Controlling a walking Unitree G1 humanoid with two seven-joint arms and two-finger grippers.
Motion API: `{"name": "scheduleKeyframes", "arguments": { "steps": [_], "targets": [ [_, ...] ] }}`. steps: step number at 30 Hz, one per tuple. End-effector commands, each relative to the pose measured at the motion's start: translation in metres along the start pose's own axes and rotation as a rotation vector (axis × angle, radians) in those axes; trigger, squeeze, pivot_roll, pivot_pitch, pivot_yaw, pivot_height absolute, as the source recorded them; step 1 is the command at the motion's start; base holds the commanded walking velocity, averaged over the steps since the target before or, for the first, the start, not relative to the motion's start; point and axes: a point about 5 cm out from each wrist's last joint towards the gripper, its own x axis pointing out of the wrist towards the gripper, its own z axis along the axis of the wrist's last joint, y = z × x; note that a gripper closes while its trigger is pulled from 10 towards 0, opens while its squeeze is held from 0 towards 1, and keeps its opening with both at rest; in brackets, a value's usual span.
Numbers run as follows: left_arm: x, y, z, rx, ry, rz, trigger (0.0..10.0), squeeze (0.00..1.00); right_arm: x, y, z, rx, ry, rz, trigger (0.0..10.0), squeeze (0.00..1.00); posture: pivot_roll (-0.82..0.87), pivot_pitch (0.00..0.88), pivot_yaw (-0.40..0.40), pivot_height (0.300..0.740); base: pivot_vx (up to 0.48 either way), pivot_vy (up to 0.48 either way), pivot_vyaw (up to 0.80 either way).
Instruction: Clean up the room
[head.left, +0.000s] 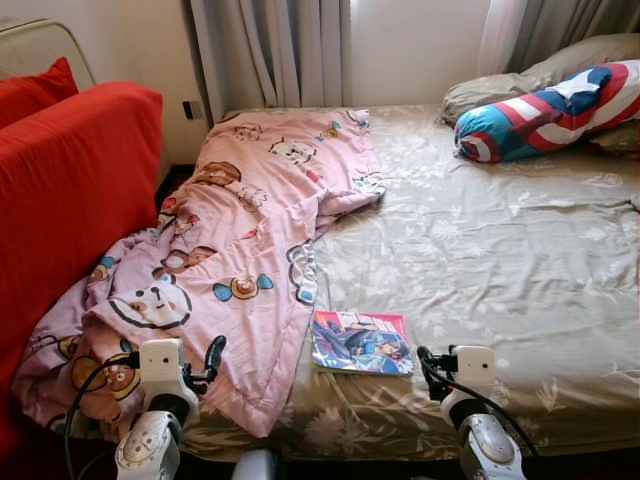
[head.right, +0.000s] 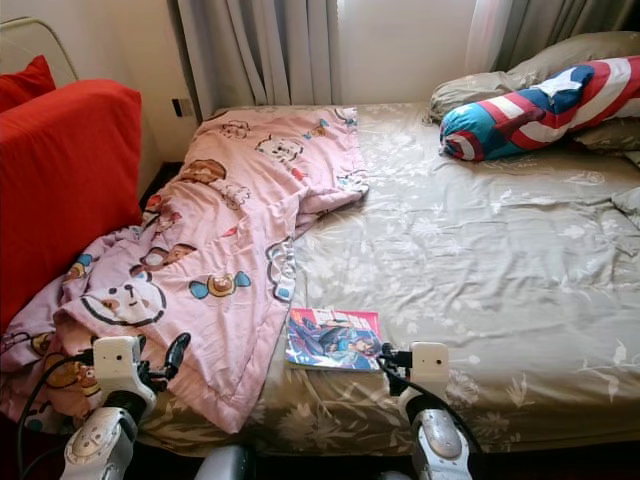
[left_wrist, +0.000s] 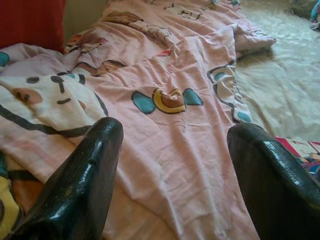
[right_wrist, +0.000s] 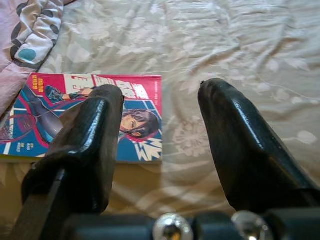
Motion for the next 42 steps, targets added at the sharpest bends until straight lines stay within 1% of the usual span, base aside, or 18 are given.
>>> {"name": "scheduleKeyframes", "arguments": {
  "steps": [1, 6, 16, 21, 25, 27, 29, 30, 32, 34, 36, 37, 38, 39, 40, 41, 42],
  "targets": [
    [-0.001, 0.002, 0.000, 0.003, 0.010, -0.003, 10.0, 0.00, 0.001, 0.000, 0.001, -0.003, 0.001, -0.001, 10.0, 0.00, 0.00, 0.023, 0.047, 0.603, 0.300, 0.000, 0.00],
    [-0.001, 0.001, 0.000, 0.003, 0.010, -0.005, 10.0, 0.00, 0.002, 0.001, 0.001, -0.010, 0.007, 0.009, 10.0, 0.00, 0.00, 0.024, 0.047, 0.583, 0.310, 0.000, 0.00],
    [-0.002, 0.002, 0.001, 0.008, 0.011, -0.008, 10.0, 0.00, 0.000, 0.002, 0.000, 0.004, 0.000, 0.004, 10.0, 0.00, 0.00, 0.033, 0.053, 0.583, 0.317, 0.000, 0.00],
    [-0.003, 0.001, 0.002, 0.011, 0.009, -0.011, 10.0, 0.00, 0.000, 0.005, -0.003, -0.005, 0.025, 0.042, 10.0, 0.00, 0.00, 0.050, 0.060, 0.583, 0.286, 0.000, 0.00],
    [-0.003, 0.001, 0.004, 0.009, 0.002, -0.018, 10.0, 0.00, 0.001, 0.007, -0.004, -0.011, 0.031, 0.047, 10.0, 0.00, 0.00, 0.070, 0.067, 0.583, 0.000, 0.000, 0.00],
    [-0.002, 0.000, 0.010, 0.011, -0.012, -0.033, 10.0, 0.00, 0.005, 0.009, -0.001, -0.014, 0.043, 0.052, 10.0, 0.00, 0.01, 0.098, 0.075, 0.583, 0.000, 0.000, 0.00],
    [-0.002, -0.001, 0.013, 0.013, -0.019, -0.038, 10.0, 0.00, 0.007, 0.011, 0.000, -0.015, 0.045, 0.057, 10.0, 0.00, 0.02, 0.101, 0.076, 0.583, 0.000, 0.000, 0.00],
    [-0.001, -0.001, 0.015, 0.019, -0.022, -0.045, 10.0, 0.00, 0.010, 0.014, 0.002, -0.008, 0.058, 0.064, 10.0, 0.00, 0.04, 0.135, 0.076, 0.583, 0.000, 0.000, 0.00],
    [0.000, 0.001, 0.019, 0.025, -0.027, -0.043, 10.0, 0.00, 0.015, 0.018, 0.005, -0.007, 0.079, 0.070, 10.0, 0.00, 0.07, 0.162, 0.077, 0.583, 0.000, 0.000, 0.00],
    [-0.001, 0.004, 0.022, 0.035, -0.032, -0.034, 10.0, 0.00, 0.020, 0.023, 0.007, 0.018, 0.105, 0.057, 10.0, 0.00, 0.09, 0.181, 0.082, 0.583, 0.000, 0.000, 0.00],
    [-0.001, 0.005, 0.022, 0.036, -0.033, -0.030, 10.0, 0.00, 0.021, 0.023, 0.008, 0.023, 0.109, 0.049, 10.0, 0.00, 0.09, 0.181, 0.082, 0.583, 0.000, 0.000, 0.00],
    [-0.002, 0.006, 0.023, 0.039, -0.031, -0.028, 10.0, 0.00, 0.023, 0.024, 0.009, 0.043, 0.112, 0.041, 10.0, 0.00, 0.11, 0.205, 0.075, 0.583, 0.000, 0.000, 0.00],
    [-0.005, 0.009, 0.024, 0.050, -0.029, -0.019, 10.0, 0.00, 0.026, 0.025, 0.012, 0.097, 0.116, 0.005, 10.0, 0.49, 0.14, 0.223, 0.081, 0.583, 0.000, 0.000, 0.00],
    [-0.006, 0.010, 0.025, 0.053, -0.029, -0.014, 10.0, 0.00, 0.027, 0.025, 0.012, 0.118, 0.118, -0.010, 10.0, 0.49, 0.14, 0.223, 0.081, 0.583, 0.000, 0.000, 0.00],
    [-0.007, 0.012, 0.026, 0.053, -0.029, -0.006, 10.0, 0.00, 0.028, 0.026, 0.014, 0.148, 0.120, -0.020, 10.0, 1.00, 0.14, 0.232, 0.088, 0.583, 0.000, 0.000, 0.00],
    [-0.008, 0.013, 0.027, 0.053, -0.030, -0.001, 10.0, 0.00, 0.029, 0.027, 0.015, 0.166, 0.121, -0.024, 10.0, 1.00, 0.14, 0.232, 0.088, 0.583, 0.000, 0.000, 0.00],
    [-0.012, 0.013, 0.027, 0.061, -0.023, 0.003, 10.0, 0.00, 0.030, 0.029, 0.016, 0.185, 0.125, -0.024, 10.0, 1.00, 0.17, 0.251, 0.083, 0.583, 0.000, 0.000, 0.00]
  ]
}}
